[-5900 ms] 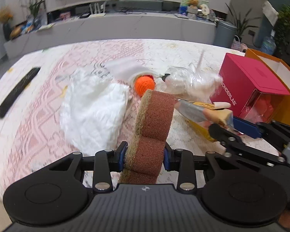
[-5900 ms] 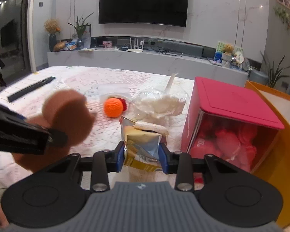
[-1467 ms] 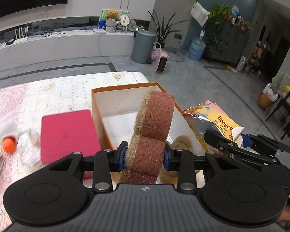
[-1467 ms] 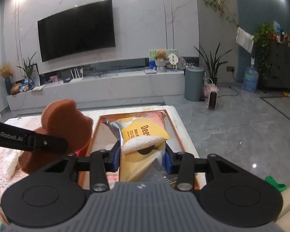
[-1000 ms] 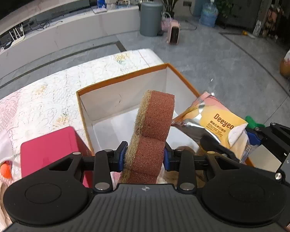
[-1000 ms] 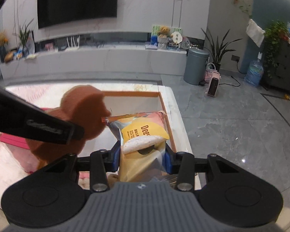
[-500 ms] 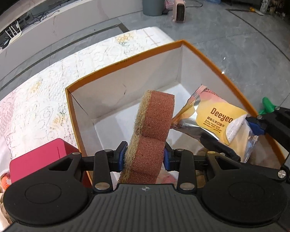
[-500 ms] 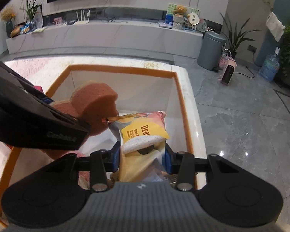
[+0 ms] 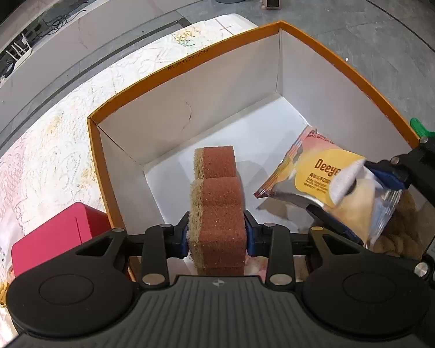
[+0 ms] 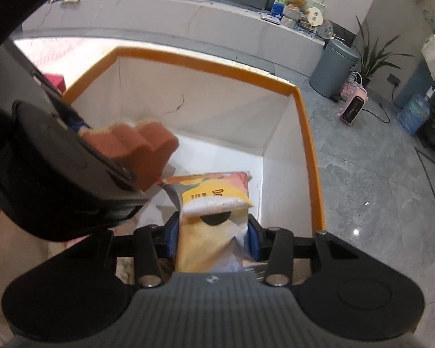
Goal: Organize soft objects
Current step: 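Open both grippers to drop the brown sponge and yellow snack bag into the shoebox, then move both open grippers back from the shoebox toward the bed objects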
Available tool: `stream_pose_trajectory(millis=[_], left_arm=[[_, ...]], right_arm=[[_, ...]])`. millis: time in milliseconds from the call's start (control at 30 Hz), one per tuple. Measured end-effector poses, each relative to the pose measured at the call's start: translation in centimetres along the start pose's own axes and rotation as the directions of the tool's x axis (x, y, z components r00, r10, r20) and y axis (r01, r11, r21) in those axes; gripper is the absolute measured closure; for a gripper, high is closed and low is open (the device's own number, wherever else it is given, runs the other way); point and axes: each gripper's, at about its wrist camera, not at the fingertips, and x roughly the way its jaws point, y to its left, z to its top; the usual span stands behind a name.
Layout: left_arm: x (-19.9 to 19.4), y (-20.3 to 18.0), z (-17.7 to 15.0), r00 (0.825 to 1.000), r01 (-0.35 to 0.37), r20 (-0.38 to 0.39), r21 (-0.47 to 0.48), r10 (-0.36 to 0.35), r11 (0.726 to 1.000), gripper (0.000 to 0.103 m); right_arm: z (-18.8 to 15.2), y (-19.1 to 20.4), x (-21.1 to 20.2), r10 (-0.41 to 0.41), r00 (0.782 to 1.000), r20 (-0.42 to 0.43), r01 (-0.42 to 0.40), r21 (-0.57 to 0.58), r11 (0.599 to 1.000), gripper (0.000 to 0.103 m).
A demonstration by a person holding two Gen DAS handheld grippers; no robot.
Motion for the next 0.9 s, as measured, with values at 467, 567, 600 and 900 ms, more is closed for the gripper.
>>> stream_pose_trajectory(millis=[467,567,600,900], left_arm=[[-3.7,1.1,-0.4,0.995,0.026,0.098,-0.008,-0.025,1.000,0.035],[-5.6,1.5,-0.9,0.986,0.045,0.160,-0.018,-0.042,0.999,0.035],[-6.4,1.8,-1.2,0.982,0.056,0.184,-0.025,-0.050,0.998,0.035],[-12.4,4.0,-5.7,0.924,0.106,0.376,-0.074,-0.071,0.992,0.035]], right_arm=[[0.2,0.4,-2.7,-0.039,0.999,0.024,0.039,-0.032,0.999,0.040],[0.0,0.4,-4.4,-0.051,0.997,0.059,0.052,-0.018,0.998,0.035],[-0.1,0.4,-5.1,-0.062,0.995,0.075,0.063,-0.010,0.998,0.034],[-2.2,1.2,-11.8,-0.143,0.950,0.279,0.109,0.134,0.985,0.031]])
